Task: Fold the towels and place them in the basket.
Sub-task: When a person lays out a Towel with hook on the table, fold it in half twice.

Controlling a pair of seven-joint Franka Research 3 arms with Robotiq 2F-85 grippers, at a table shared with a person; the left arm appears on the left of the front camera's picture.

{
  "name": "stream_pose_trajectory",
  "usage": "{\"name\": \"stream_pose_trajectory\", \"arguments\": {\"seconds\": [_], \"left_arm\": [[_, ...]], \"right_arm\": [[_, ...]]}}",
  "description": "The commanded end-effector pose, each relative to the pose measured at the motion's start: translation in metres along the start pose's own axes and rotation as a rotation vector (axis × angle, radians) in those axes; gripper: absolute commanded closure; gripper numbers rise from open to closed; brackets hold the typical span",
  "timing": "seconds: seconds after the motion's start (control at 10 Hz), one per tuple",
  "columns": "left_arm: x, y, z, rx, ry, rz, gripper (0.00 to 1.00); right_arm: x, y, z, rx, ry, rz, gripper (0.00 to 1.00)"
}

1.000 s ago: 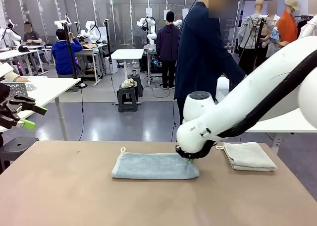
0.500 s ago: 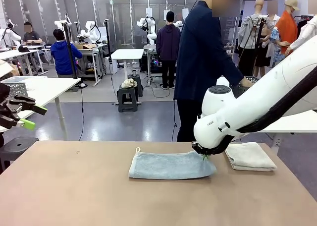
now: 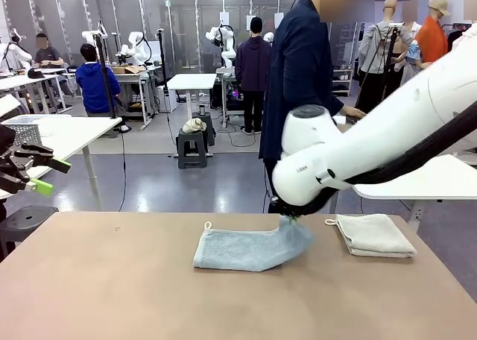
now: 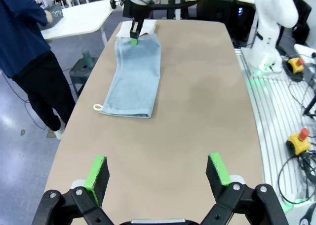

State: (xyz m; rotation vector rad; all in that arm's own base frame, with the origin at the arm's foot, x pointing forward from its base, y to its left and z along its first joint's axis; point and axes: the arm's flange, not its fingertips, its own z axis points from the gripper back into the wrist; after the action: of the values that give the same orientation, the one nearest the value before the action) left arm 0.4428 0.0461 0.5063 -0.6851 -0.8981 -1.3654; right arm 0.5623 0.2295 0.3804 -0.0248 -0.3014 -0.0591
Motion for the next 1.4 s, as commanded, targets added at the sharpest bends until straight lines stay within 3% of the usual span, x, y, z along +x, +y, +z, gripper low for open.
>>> {"name": "stream_pose_trajectory", "arguments": {"seconds": [0.0,0.3,0.5,0.8,1.3], "left_arm": [[0.002,-0.001,0.001,0.002,-0.006,-0.001,0.00],[0.002,-0.001,0.001,0.002,-0.006,-0.001,0.00],[0.002,-0.001,0.001,0.002,-0.006,-0.001,0.00],[0.002,-0.001,0.001,0.002,-0.006,-0.001,0.00],[0.002,-0.001,0.001,0.002,-0.006,-0.001,0.00]], "right_arm": [[0.005,0.061,0.016,-0.090,0.011,-0.030,1.00],[0.009,0.156,0.015,-0.130,0.070,-0.099,1.00],[0.010,0.196,0.000,-0.129,0.093,-0.139,1.00],[0.007,0.222,-0.020,-0.121,0.079,-0.222,1.00],[0.000,0.231,-0.039,-0.056,0.079,-0.266,1.00]]}}
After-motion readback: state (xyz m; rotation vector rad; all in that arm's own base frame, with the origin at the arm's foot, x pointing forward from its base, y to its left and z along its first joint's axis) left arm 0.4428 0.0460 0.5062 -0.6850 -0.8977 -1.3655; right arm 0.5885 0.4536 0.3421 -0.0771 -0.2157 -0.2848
